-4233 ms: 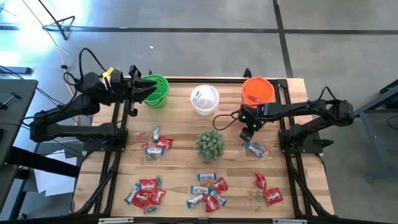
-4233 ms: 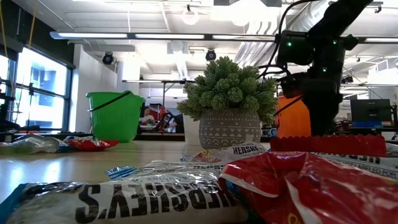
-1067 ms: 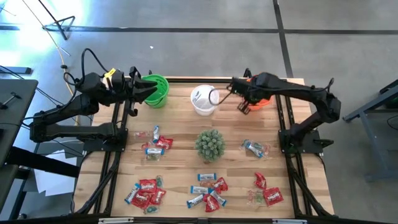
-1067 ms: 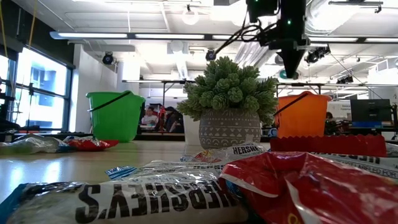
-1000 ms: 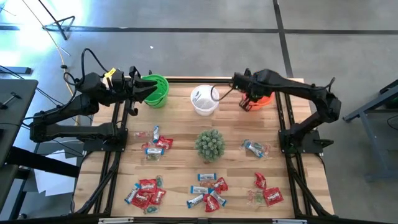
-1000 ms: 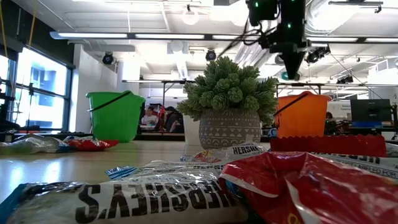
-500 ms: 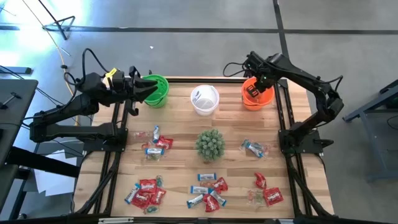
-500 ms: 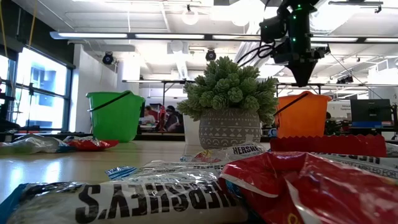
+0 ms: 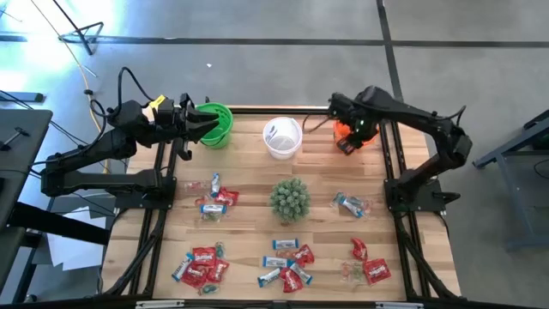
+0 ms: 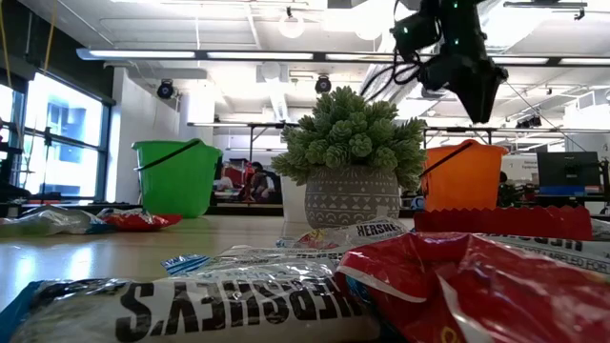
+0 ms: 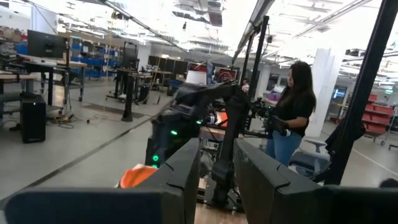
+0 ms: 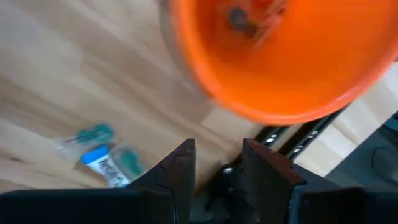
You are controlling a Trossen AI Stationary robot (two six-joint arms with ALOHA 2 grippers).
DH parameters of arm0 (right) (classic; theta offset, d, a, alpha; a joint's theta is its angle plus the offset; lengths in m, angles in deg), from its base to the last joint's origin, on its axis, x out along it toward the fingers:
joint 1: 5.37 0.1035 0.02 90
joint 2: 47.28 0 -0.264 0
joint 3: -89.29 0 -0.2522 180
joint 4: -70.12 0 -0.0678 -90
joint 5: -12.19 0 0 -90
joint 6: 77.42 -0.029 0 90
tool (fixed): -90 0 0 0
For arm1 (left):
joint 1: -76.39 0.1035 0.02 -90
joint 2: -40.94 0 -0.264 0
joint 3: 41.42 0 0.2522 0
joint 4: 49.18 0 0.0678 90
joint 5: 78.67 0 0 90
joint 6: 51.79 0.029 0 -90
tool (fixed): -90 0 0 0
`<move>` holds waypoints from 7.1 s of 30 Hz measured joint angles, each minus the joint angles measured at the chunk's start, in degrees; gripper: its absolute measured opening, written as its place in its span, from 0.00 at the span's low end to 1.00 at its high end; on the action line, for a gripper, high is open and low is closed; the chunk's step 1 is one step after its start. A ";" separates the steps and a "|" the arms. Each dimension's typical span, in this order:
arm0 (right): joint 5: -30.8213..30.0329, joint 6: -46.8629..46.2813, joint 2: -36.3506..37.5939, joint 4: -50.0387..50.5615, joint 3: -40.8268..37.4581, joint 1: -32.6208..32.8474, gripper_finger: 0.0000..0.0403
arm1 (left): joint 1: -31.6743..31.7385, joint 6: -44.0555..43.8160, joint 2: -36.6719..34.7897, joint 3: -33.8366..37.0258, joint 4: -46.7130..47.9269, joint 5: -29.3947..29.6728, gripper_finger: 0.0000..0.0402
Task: Sort candy
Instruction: Put the transparent candy into the orange bucket
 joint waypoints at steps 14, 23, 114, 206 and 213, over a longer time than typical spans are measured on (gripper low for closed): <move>0.44 -34.99 0.04 -5.39 -0.66 27.55 0.32 | -0.01 0.04 -0.70 0.00 3.02 -0.28 0.20; 1.25 -55.88 0.04 -25.06 -15.93 35.03 0.32 | -0.01 -0.07 -3.00 0.02 6.29 0.00 0.20; -26.08 -56.50 6.07 0.01 -1.88 22.26 0.00 | 0.03 4.13 -6.38 -0.04 1.86 4.23 0.20; 19.49 -25.56 6.38 -9.78 -23.94 26.78 0.38 | 0.06 4.54 -10.92 -0.04 5.59 8.68 0.20; 19.48 -22.01 6.47 -20.65 -34.23 26.45 0.38 | 0.06 4.35 -11.22 -0.04 4.09 8.68 0.20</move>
